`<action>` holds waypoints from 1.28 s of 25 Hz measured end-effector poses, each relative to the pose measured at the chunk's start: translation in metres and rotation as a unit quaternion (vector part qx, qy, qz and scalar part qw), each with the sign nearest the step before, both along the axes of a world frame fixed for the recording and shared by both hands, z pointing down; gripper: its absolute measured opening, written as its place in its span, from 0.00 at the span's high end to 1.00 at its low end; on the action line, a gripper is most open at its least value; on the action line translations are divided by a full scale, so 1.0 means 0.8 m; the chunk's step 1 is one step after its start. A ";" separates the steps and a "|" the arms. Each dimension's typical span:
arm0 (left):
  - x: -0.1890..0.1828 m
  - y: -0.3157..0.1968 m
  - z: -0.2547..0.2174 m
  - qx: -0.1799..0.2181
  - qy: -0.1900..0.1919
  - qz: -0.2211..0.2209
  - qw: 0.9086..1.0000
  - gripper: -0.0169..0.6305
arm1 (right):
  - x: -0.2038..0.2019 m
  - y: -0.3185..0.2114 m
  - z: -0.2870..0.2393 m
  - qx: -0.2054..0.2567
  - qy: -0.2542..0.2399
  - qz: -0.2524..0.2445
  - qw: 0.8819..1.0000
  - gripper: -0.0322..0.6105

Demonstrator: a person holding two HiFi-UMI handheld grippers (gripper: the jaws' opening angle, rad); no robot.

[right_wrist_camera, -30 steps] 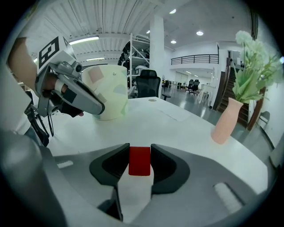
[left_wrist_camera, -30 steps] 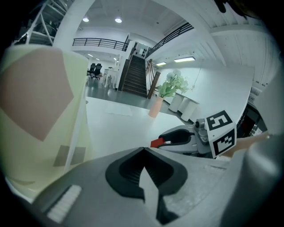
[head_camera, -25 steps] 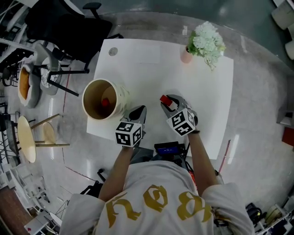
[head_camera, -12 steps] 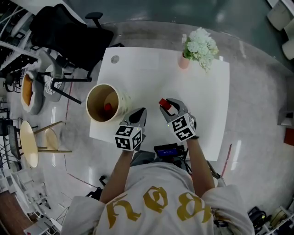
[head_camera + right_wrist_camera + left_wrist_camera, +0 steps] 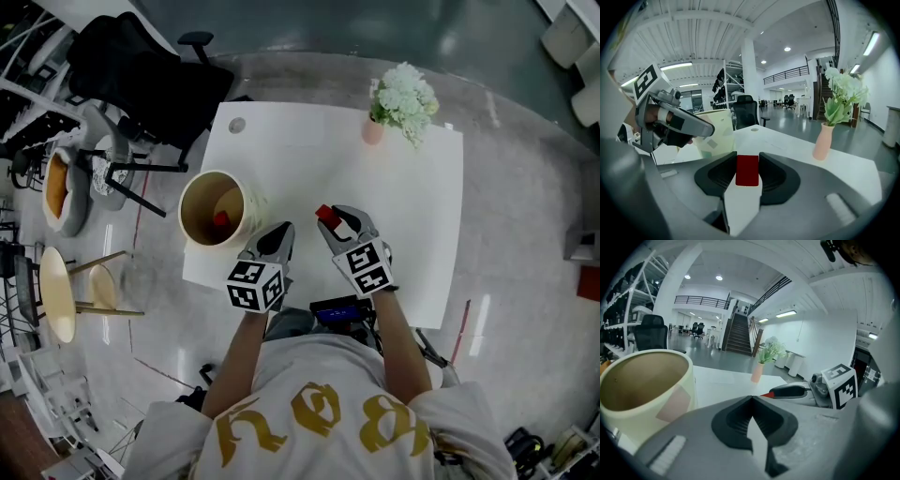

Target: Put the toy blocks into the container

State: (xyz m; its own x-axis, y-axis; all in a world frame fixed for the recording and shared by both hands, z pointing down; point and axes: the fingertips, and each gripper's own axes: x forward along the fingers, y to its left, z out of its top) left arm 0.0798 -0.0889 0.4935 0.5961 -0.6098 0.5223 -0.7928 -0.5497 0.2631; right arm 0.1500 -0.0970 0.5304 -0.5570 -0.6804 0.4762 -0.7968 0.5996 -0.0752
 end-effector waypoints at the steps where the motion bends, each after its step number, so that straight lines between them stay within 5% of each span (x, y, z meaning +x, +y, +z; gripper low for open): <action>1: -0.001 0.000 -0.004 0.004 0.002 -0.001 1.000 0.97 | -0.002 0.001 -0.004 0.002 -0.005 0.001 1.000 0.68; 17: -0.045 -0.003 -0.063 0.052 0.047 -0.041 0.997 0.97 | -0.002 -0.004 -0.039 0.007 -0.061 0.046 0.997 0.68; 32: -0.175 -0.009 -0.107 0.082 0.075 -0.102 0.989 0.97 | -0.102 -0.007 -0.099 0.033 -0.066 0.002 0.997 0.68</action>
